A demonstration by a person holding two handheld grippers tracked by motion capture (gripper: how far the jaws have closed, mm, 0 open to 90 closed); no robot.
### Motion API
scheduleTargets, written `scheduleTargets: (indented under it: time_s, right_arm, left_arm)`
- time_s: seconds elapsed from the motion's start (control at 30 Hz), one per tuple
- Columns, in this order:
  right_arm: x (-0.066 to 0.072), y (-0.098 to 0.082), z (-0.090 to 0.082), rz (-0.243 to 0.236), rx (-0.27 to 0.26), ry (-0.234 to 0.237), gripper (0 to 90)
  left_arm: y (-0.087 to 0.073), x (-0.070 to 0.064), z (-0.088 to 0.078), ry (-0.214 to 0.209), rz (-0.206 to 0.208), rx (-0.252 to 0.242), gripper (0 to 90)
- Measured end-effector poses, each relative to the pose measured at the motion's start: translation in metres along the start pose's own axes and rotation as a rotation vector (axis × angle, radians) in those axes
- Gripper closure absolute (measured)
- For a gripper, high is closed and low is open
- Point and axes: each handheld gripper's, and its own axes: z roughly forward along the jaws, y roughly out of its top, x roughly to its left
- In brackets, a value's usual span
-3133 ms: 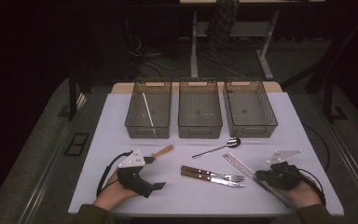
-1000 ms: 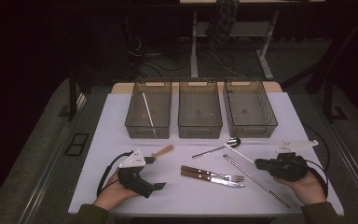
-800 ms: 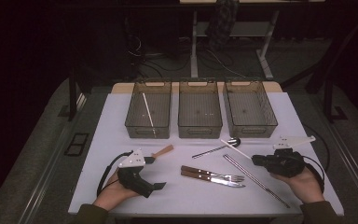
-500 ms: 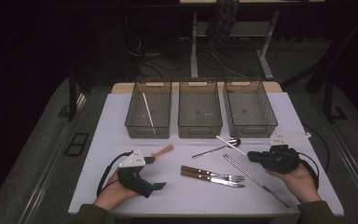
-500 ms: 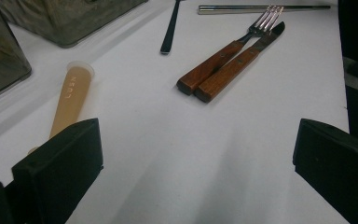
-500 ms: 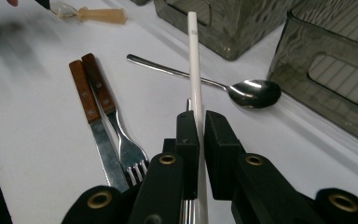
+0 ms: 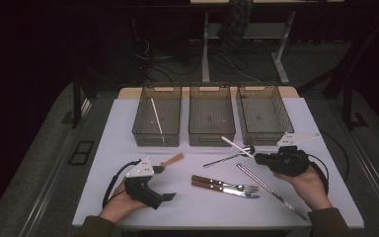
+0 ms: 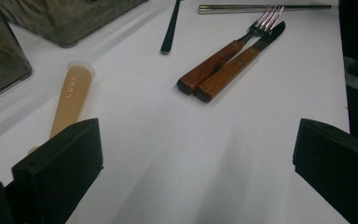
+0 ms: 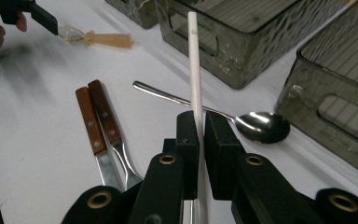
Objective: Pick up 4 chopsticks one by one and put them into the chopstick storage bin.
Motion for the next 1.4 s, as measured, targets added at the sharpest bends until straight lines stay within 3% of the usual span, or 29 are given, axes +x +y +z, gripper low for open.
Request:
scheduleTargets:
  time_s: [0.73, 1.4]
  right_arm:
    - [0.017, 0.034, 0.025, -0.007, -0.013, 0.009, 84.1]
    - [0.026, 0.077, 0.062, -0.015, -0.023, 0.000, 84.1]
  left_arm:
    - [0.000, 0.000, -0.001, -0.003, -0.004, -0.007, 0.0]
    - [0.000, -0.001, -0.001, -0.008, -0.007, -0.011, 0.0]
